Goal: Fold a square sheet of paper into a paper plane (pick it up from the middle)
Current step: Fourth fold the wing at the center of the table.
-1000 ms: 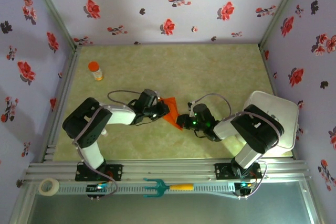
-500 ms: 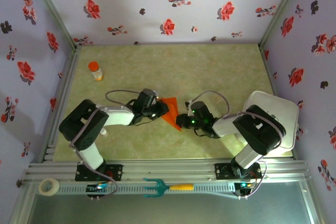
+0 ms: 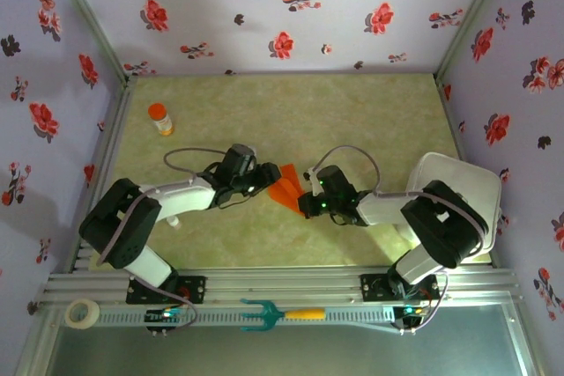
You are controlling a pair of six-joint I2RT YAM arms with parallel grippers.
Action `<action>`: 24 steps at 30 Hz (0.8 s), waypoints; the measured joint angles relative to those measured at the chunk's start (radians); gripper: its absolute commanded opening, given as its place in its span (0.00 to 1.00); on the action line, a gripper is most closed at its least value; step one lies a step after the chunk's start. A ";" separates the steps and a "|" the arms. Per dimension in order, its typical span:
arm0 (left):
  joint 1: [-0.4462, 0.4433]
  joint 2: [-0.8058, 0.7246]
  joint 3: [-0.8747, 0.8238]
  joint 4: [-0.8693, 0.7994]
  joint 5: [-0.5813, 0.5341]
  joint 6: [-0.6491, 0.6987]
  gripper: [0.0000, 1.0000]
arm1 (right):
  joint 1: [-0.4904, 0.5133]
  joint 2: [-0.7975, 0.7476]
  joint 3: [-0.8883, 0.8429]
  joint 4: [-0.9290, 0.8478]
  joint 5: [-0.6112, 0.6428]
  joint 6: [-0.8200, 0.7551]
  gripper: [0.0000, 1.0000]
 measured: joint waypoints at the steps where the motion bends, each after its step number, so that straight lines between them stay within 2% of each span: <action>1: 0.000 0.003 0.006 -0.008 0.000 0.000 0.58 | 0.004 -0.004 0.000 -0.006 0.009 -0.013 0.07; 7: 0.000 0.003 0.015 -0.018 0.000 0.000 0.50 | 0.013 -0.006 0.001 -0.011 0.023 -0.015 0.06; 16: 0.000 0.003 0.006 -0.005 0.000 -0.008 0.17 | -0.012 0.042 -0.038 0.140 -0.039 0.122 0.04; 24: 0.000 0.055 0.006 0.017 0.034 -0.010 0.09 | -0.034 0.064 -0.071 0.245 -0.083 0.215 0.04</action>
